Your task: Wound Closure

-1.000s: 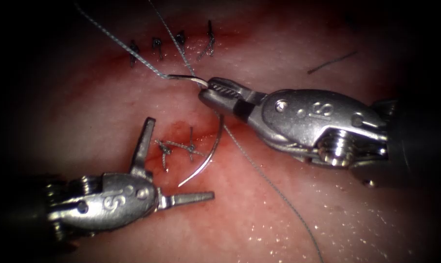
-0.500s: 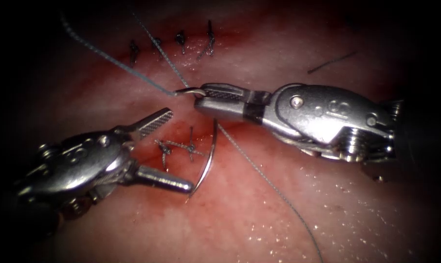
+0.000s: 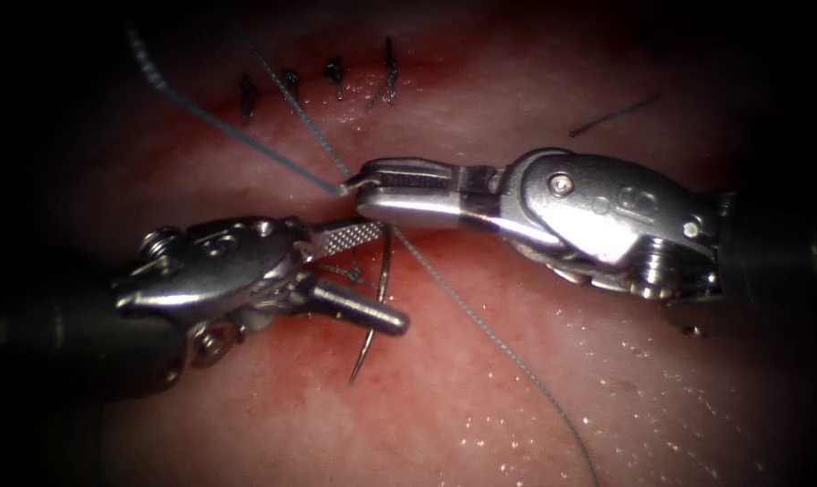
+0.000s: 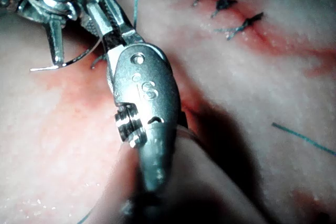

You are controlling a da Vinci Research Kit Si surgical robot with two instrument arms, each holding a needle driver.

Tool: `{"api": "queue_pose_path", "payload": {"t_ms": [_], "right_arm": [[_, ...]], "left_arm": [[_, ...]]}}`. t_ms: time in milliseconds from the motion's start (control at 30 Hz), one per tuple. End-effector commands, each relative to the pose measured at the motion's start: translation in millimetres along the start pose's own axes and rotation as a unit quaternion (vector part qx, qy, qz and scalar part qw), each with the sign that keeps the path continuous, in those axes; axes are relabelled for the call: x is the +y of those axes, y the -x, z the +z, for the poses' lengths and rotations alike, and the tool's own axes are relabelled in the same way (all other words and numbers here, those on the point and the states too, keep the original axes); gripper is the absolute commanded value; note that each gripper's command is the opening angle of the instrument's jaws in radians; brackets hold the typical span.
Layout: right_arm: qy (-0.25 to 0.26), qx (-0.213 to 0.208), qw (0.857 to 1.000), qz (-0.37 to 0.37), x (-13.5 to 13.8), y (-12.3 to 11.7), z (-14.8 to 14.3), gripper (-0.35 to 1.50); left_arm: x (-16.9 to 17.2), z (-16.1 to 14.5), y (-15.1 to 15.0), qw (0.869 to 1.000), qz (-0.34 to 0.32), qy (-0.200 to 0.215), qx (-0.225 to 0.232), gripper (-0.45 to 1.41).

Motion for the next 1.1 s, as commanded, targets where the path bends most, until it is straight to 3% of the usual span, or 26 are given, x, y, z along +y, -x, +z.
{"api": "queue_pose_path", "payload": {"t_ms": [33, 233, 300, 400, 433, 467, 767, 800, 833, 967, 1100], "right_arm": [[-0.001, 0.001, 1.0, 0.001, -0.2, 0.7, 0.7, -0.35], [-0.004, 0.003, 1.0, -0.005, -0.2, 0.7, 0.7, -0.35], [-0.005, 0.003, 1.0, -0.008, -0.2, 0.7, 0.8, -0.35], [-0.005, 0.004, 1.0, -0.008, -0.3, 0.7, 0.8, -0.35], [-0.006, 0.004, 1.0, -0.008, -0.3, 0.7, 0.8, -0.35], [-0.006, 0.004, 1.0, -0.008, -0.3, 0.7, 0.8, -0.35], [-0.003, -0.001, 1.0, -0.008, -0.5, 0.7, 1.1, -0.35], [0.003, -0.002, 1.0, -0.008, -0.6, 0.7, 1.2, -0.21], [0.01, -0.004, 1.0, -0.011, -0.6, 0.7, 1.2, 0.07], [0.053, -0.019, 0.998, -0.006, -0.9, 0.4, 1.4, 0.54], [0.107, -0.033, 0.994, 0.001, -1.3, -0.1, 1.6, 0.69]], "left_arm": [[-0.3, 0.8, 0.8, 1.0, -0.002, 0.002, -0.002, 0.88], [-0.6, 0.8, 1.0, 1.0, -0.006, 0.015, -0.007, 0.57], [-0.6, 0.6, 0.8, 1.0, -0.006, 0.019, -0.008, 0.35], [-0.7, 0.4, 0.3, 1.0, -0.008, 0.022, -0.008, -0.1], [-0.7, 0.3, 0.0, 1.0, -0.009, 0.023, -0.008, -0.37], [-0.8, 0.2, -0.1, 1.0, -0.009, 0.024, -0.008, -0.45], [-0.7, -0.1, -0.1, 1.0, -0.002, 0.011, 0.009, -0.45], [-0.7, -0.2, 0.0, 1.0, -0.003, 0.004, 0.012, -0.45], [-0.7, -0.3, 0.0, 1.0, -0.003, -0.005, 0.017, -0.45], [-0.5, -0.7, 0.2, 0.997, -0.008, -0.063, 0.042, -0.45], [-0.2, -0.8, 0.5, 0.993, -0.005, -0.098, 0.064, -0.45]]}}
